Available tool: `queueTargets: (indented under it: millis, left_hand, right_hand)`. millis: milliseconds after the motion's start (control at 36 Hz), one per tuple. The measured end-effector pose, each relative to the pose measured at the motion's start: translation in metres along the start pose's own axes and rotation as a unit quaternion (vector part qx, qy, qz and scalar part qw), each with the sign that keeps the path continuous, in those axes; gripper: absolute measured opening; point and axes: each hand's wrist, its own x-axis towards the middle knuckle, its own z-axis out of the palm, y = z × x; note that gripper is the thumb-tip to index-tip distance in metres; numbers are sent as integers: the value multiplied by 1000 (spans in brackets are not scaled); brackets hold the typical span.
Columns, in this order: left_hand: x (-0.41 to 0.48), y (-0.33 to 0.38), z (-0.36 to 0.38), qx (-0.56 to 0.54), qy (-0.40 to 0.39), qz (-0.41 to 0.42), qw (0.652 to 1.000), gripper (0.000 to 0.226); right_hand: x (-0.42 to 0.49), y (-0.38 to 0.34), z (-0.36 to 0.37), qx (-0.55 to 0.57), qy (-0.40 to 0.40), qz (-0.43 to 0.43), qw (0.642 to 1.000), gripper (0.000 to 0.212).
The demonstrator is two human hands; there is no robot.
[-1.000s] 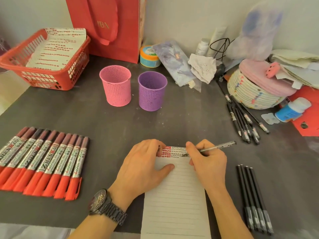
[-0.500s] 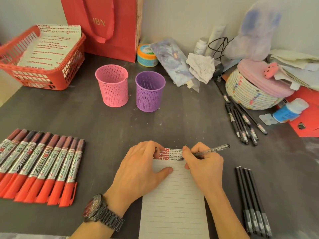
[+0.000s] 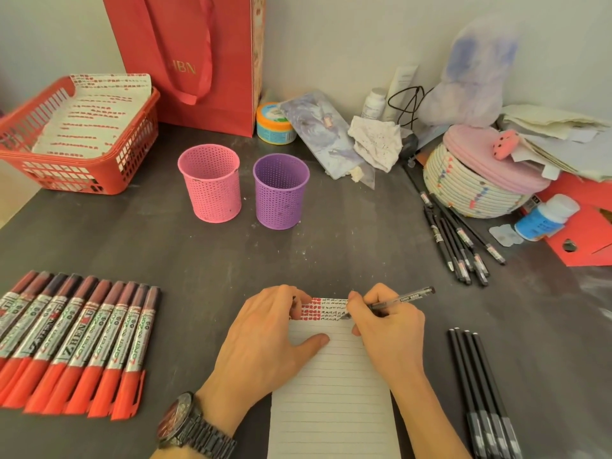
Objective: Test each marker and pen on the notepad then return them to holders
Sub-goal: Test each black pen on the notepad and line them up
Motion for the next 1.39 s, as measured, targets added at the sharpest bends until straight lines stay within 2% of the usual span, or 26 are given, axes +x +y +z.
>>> queueTargets:
  millis: [444, 556, 694, 833, 944, 1028, 1194, 1306, 1389]
  left_hand:
    - [2, -4, 4, 10, 4, -2, 1000, 44]
    - [1, -1, 1, 6, 12, 12, 1000, 43]
    - [-3, 3, -3, 9, 19, 37, 999, 38]
    - [-9, 8, -12, -49, 58, 51, 996, 12]
    - [-14, 7, -14, -98, 89, 48, 990, 16]
    - [-13, 7, -13, -108, 76, 39, 990, 17]
    - [-10, 7, -8, -119, 23, 11, 993, 46]
    - [-8, 7, -6, -169, 39, 3, 985, 26]
    - [-9, 4, -5, -137, 48, 12, 989, 24]
  right_hand:
    - [0, -3, -1, 9, 10, -5, 1000, 37]
    - [0, -5, -5, 58, 52, 26, 997, 35]
    - [-2, -12, -11, 121, 88, 23, 988, 31]
    - [-5, -19, -17, 183, 65, 17, 981, 18]
    - [-15, -15, -25, 315, -13, 41, 948, 27]
    - [-27, -9, -25, 351, -64, 52, 933, 34]
    - [-36, -4, -21, 346, -11, 56, 936, 29]
    - [-32, -4, -22, 374, -11, 54, 926, 12]
    - [-32, -3, -24, 381, -25, 56, 923, 12]
